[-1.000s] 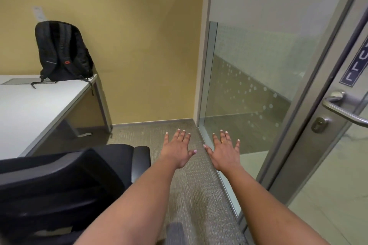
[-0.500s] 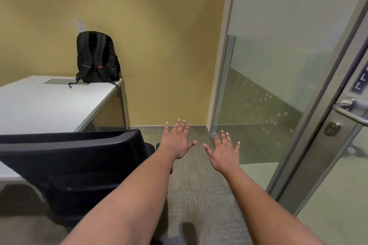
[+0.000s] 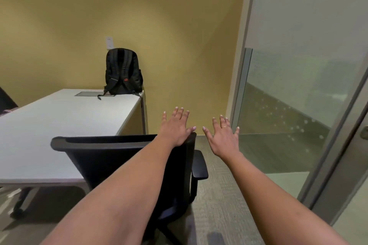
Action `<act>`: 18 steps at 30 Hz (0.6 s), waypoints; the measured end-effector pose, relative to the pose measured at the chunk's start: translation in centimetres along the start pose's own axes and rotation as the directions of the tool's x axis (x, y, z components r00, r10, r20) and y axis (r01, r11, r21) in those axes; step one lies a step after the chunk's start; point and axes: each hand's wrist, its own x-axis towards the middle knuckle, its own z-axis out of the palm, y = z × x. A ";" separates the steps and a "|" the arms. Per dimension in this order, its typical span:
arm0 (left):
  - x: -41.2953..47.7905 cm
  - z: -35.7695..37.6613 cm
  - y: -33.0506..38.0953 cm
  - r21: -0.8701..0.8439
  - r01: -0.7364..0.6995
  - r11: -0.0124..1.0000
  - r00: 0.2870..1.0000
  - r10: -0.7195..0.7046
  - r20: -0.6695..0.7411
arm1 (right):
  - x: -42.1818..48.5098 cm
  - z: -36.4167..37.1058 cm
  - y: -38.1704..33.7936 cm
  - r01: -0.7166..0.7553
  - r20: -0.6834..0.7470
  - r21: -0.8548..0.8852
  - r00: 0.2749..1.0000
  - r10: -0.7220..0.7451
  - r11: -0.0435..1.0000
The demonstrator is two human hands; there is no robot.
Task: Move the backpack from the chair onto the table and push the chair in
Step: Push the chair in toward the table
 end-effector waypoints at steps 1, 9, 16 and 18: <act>-0.6 -0.2 -1.0 0.003 0.007 1.000 1.000 -0.007 -0.005 | 0.0 0.0 -1.2 0.011 0.000 0.004 1.000 -0.011 1.000; -4.7 -0.2 -9.1 0.043 0.081 0.996 0.997 -0.081 -0.003 | -1.1 2.5 -9.5 0.108 0.026 0.003 0.994 -0.108 0.994; -7.0 0.6 -14.9 -0.007 0.191 0.982 0.981 -0.191 -0.021 | -0.8 4.8 -14.4 0.196 0.062 0.009 0.979 -0.196 0.981; -7.2 0.6 -16.0 -0.025 0.197 0.980 0.979 -0.198 -0.039 | -0.6 5.5 -15.5 0.218 0.071 0.008 0.973 -0.218 0.976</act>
